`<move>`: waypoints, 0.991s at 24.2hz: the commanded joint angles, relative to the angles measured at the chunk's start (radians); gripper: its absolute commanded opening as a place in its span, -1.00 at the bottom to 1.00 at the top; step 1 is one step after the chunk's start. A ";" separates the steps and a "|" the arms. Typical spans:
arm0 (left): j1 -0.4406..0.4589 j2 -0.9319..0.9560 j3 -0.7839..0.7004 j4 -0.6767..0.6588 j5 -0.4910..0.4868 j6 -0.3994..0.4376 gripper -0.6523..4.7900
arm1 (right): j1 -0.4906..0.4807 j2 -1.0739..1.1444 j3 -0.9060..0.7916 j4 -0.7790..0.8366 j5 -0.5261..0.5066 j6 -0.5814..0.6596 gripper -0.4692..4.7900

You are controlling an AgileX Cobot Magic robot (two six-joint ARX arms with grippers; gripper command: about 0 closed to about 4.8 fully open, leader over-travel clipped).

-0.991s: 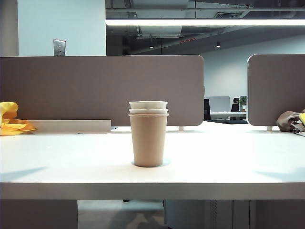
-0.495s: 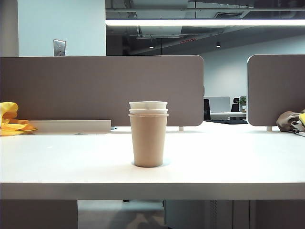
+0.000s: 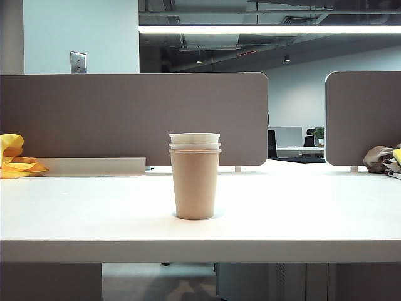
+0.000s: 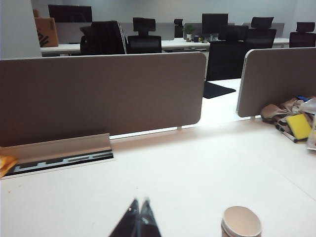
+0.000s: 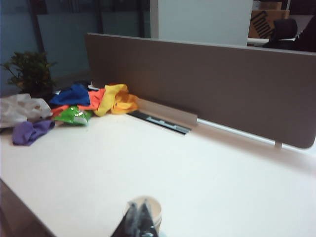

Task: Pick up all the paper cups on the table one by one and stack them together.

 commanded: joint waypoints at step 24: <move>0.002 -0.321 -0.308 -0.100 -0.081 -0.080 -0.78 | -0.001 -0.231 -0.234 -0.121 0.087 0.100 -0.83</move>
